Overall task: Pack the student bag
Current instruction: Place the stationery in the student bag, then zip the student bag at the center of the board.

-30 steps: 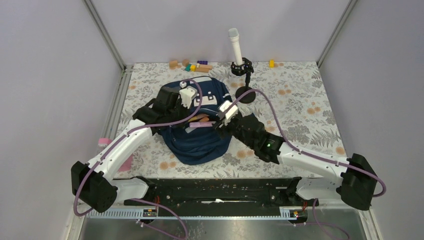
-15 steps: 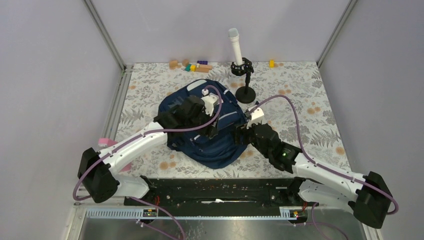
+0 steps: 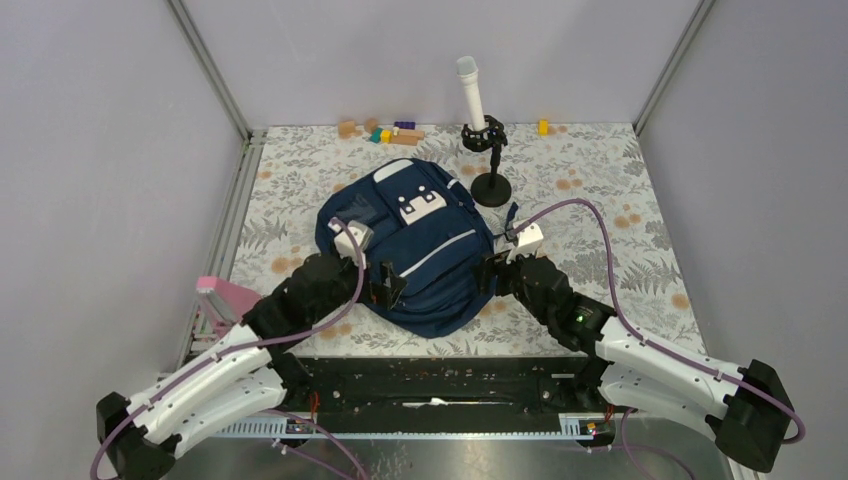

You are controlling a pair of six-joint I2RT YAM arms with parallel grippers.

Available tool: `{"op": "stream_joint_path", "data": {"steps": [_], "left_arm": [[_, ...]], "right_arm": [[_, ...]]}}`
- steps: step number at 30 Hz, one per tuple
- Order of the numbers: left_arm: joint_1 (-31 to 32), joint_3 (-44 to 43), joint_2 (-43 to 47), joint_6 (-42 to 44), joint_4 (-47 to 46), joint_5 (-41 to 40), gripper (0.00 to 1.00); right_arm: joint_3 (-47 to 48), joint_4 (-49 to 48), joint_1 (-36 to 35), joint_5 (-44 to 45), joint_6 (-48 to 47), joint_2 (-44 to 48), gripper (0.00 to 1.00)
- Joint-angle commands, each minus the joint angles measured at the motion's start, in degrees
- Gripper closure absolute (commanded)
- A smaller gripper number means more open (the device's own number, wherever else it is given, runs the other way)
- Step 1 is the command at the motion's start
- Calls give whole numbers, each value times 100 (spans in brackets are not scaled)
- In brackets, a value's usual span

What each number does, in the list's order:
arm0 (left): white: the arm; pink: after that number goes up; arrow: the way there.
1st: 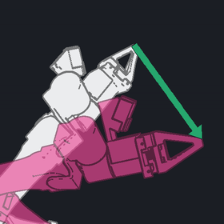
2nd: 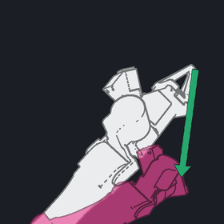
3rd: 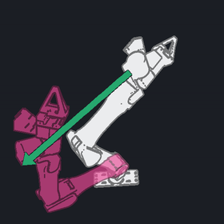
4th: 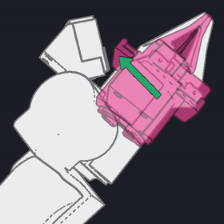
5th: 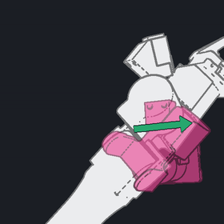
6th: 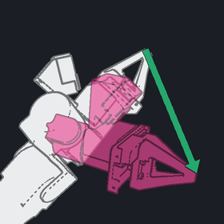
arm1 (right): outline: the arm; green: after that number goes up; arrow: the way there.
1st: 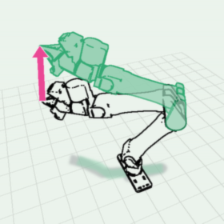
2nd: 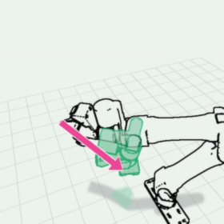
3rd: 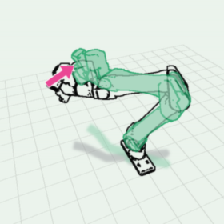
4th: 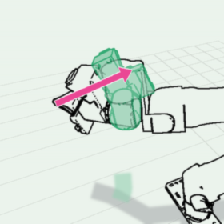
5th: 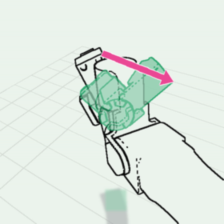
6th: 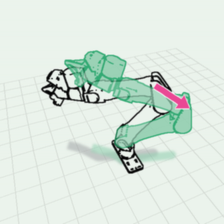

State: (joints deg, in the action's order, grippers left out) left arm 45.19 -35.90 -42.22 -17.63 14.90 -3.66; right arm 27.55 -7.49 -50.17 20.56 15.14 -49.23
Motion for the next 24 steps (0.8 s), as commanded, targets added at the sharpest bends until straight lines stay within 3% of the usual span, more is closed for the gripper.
{"op": "stream_joint_path", "data": {"steps": [1, 8, 12, 20, 24], "left_arm": [[7, 797, 678, -624, -428, -606, 1], [7, 1799, 1316, -950, -884, -945, 8], [3, 2147, 1364, -870, -1391, -696, 26], [-1, 2739, 2092, -1023, -1516, -203, 29], [-1, 2801, 2127, -1119, -1532, -529, 45]], "right_arm": [[112, 10, 51, 151, 162, 67, 21], [94, 10, 60, 97, 226, 88, 21], [20, 10, 61, 75, 277, 214, 21], [-70, 107, 69, 153, 217, 438, 20], [-69, 107, 69, 153, 225, 432, 20]]}}
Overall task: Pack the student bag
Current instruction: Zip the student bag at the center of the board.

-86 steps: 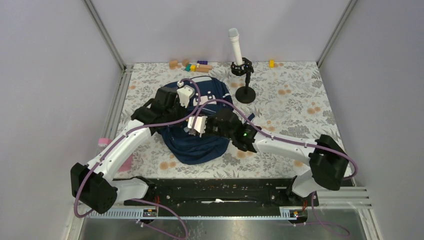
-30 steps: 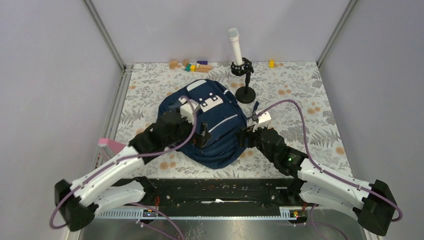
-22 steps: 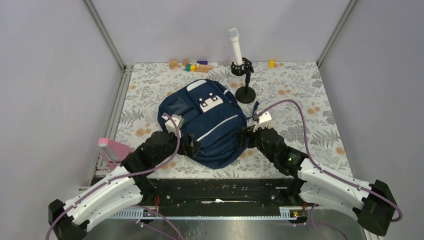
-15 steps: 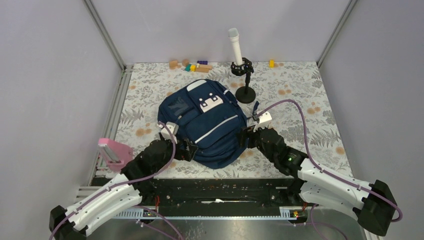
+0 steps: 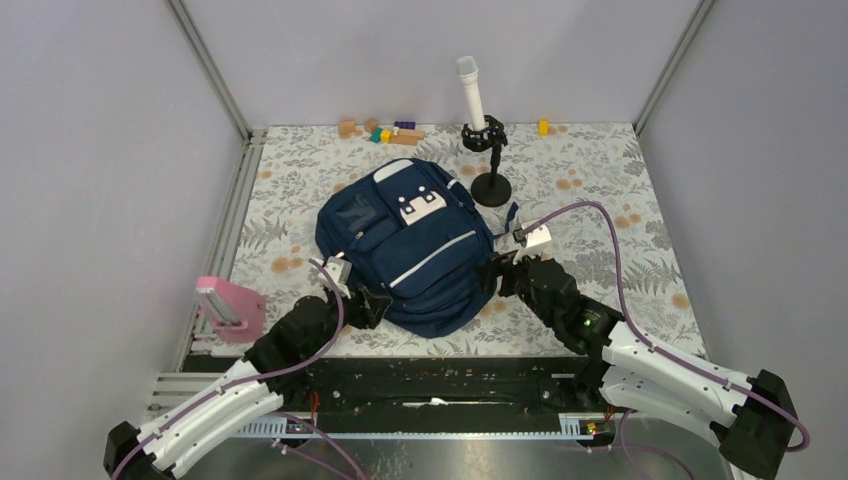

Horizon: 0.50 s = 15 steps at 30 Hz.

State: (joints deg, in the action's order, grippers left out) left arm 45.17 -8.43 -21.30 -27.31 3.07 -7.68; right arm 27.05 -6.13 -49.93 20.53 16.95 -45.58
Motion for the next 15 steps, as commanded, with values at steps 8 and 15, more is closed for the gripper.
{"op": "stream_joint_path", "data": {"steps": [8, 15], "left_arm": [[1, -79, -656, -129, -618, -194, 54], [-16, -190, -1335, -222, -1205, -448, 56]], "right_arm": [[-32, -2, 51, 150, 106, 115, 20], [-33, 46, 45, 153, 140, 181, 20]]}}
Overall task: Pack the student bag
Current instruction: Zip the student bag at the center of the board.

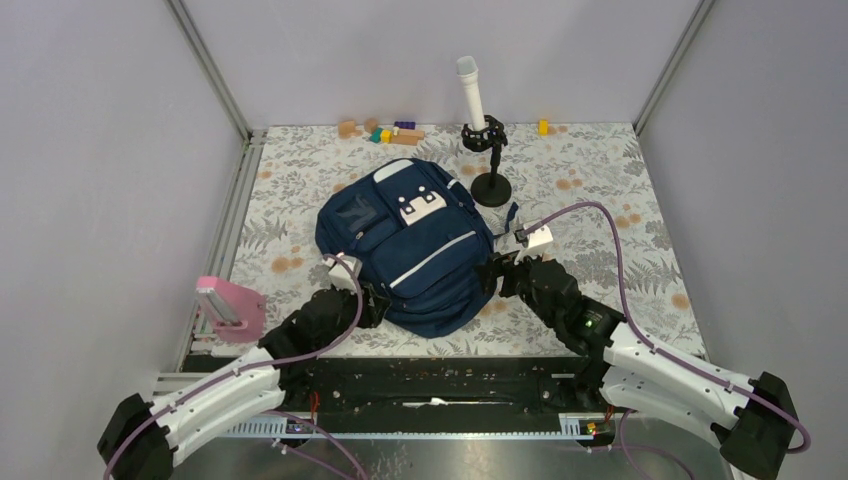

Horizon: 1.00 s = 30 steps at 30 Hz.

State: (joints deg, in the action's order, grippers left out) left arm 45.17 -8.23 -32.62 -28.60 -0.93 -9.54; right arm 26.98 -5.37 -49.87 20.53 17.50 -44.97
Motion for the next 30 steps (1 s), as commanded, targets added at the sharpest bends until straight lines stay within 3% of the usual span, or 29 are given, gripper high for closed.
{"op": "stream_joint_path", "data": {"steps": [1, 7, 14, 20, 26, 30], "left_arm": [[-21, -173, -254, -124, -971, -267, 56], [-54, -115, -677, -337, -1603, -169, 58], [-104, -139, -958, -391, -1696, -177, 63], [-161, -159, -1032, -384, -1796, -172, 84], [-314, -237, -1231, -335, -1841, 94, 99], [-368, -252, -1258, -219, -1990, 618, 100]], "right_arm": [[-29, -16, 38, 172, 87, 120, 20], [-30, 25, 39, 196, 100, 137, 20], [-46, 46, 38, 194, 151, 128, 20], [-68, 53, 38, 205, 188, 154, 20], [-87, 52, 39, 214, 205, 199, 20], [-105, 53, 39, 223, 226, 207, 20]]}}
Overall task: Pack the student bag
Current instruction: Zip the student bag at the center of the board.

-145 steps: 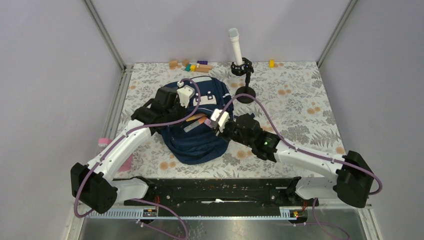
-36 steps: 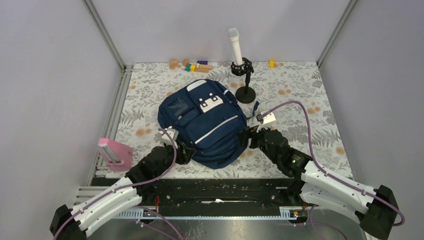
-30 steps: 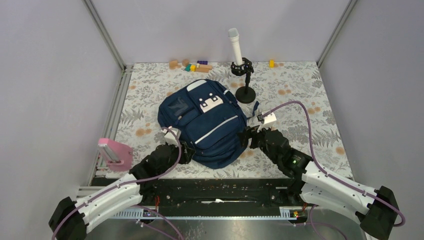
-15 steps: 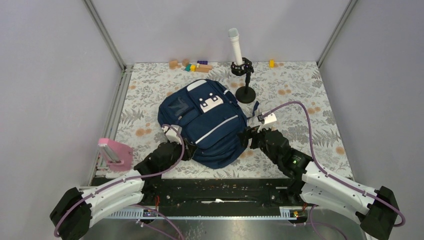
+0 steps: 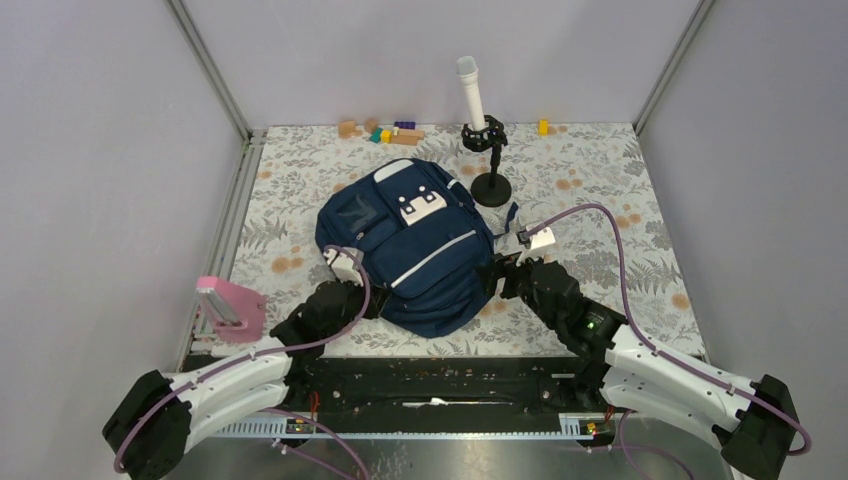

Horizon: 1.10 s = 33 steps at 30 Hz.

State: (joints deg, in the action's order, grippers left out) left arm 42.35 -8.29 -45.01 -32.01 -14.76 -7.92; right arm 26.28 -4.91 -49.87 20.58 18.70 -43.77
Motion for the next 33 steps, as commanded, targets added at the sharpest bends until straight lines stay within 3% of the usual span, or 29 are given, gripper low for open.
{"op": "stream_joint_path", "data": {"steps": [1, 15, 21, 25, 33], "left_arm": [[-86, -224, 2, 152, -660, 639, 100], [-86, -18, 253, 305, -789, 2178, 100], [-78, -181, 7, 386, -638, 2694, 100], [-71, -197, -159, 304, -689, 2862, 100], [-26, -288, -498, 94, -698, 2932, 100]], "right_arm": [[-45, 6, 38, 219, 102, 88, 20], [-47, 60, 39, 247, 51, 33, 21], [-12, 59, 41, -324, 16, -229, 24], [-129, -230, 40, -710, 505, -562, 24], [-748, -1794, 34, -855, 2288, -1354, 28]]}}
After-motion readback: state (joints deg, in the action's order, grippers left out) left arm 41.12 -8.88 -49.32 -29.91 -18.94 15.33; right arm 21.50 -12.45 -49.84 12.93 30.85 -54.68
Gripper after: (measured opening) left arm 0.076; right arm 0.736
